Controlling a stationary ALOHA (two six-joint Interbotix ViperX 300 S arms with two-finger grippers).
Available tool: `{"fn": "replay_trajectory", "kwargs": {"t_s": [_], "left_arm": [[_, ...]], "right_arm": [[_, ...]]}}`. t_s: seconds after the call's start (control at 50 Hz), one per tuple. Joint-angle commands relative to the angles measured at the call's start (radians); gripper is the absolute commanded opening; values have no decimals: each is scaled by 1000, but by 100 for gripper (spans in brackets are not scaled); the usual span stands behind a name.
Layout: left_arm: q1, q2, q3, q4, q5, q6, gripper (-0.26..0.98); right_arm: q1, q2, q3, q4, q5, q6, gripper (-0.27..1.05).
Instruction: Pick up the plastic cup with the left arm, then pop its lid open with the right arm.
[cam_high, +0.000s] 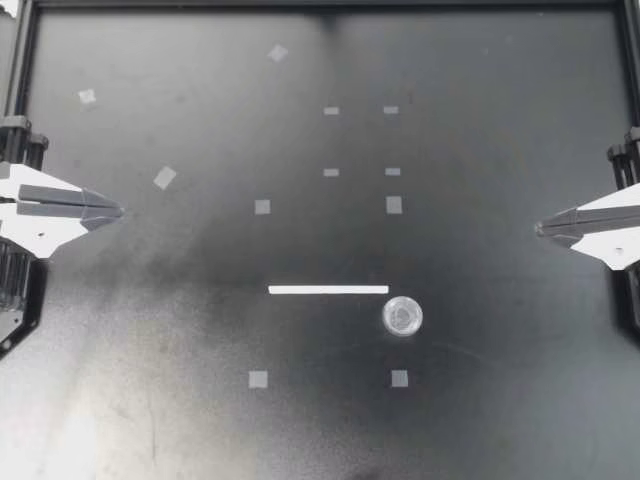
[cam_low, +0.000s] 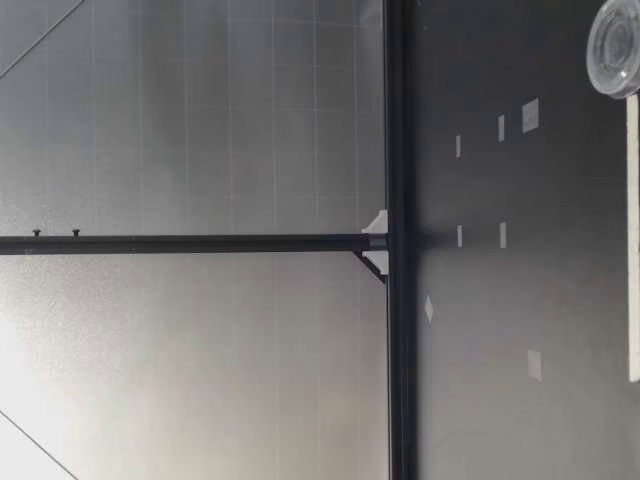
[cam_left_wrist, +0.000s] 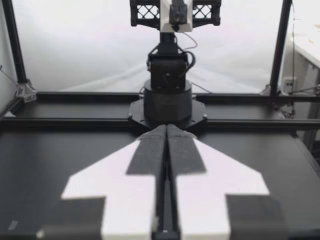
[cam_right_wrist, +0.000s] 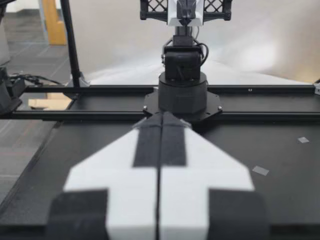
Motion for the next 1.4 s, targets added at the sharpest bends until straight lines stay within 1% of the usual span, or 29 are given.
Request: {"fn": "replay_trajectory", "kwargs": {"t_s": [0.0, 0.04, 0.06, 0.14, 0.22, 0.3, 0.42, 0.62, 0.7, 0.82, 0.96, 1.06, 1.22, 1.38], "left_arm": [[-12, -32, -6, -2, -2, 18, 6], [-12, -40, 3, -2, -2, 17, -1], [-12, -44, 8, -2, -2, 14, -4], [-12, -49, 38, -2, -8, -2, -13], [-12, -40, 64, -9, -8, -15, -13], [-14, -9, 64, -21, 3, -34, -13], [-14, 74, 6, -26, 17, -55, -13], [-14, 241, -138, -26, 110, -74, -13], [-14, 310, -167, -26, 107, -74, -13], [-14, 419, -187, -26, 66, -80, -13], [-14, 578, -210, -26, -52, -77, -13], [-14, 683, -239, -26, -101, -75, -12], [-17, 827, -296, -26, -126, -77, -7], [-20, 916, -337, -26, -126, -77, 0]], "right_arm": [[3, -5, -17, 8, 0, 11, 4], [3, -11, -12, 14, 11, 14, -5], [3, -12, -11, 18, 18, 18, -8], [3, -17, -3, 31, 64, 44, -13], [3, 0, -2, 43, 133, 87, -13], [3, 25, -12, 44, 210, 137, -13], [3, 52, -75, 35, 318, 156, -13], [3, 94, -184, 34, 436, 158, -13], [3, 126, -202, 40, 460, 164, -13], [3, 186, -202, 67, 463, 179, -13], [5, 281, -204, 101, 463, 196, -13], [5, 331, -204, 115, 456, 198, -13], [15, 402, -190, 146, 394, 196, -13], [48, 474, -160, 169, 308, 210, -13]]}}
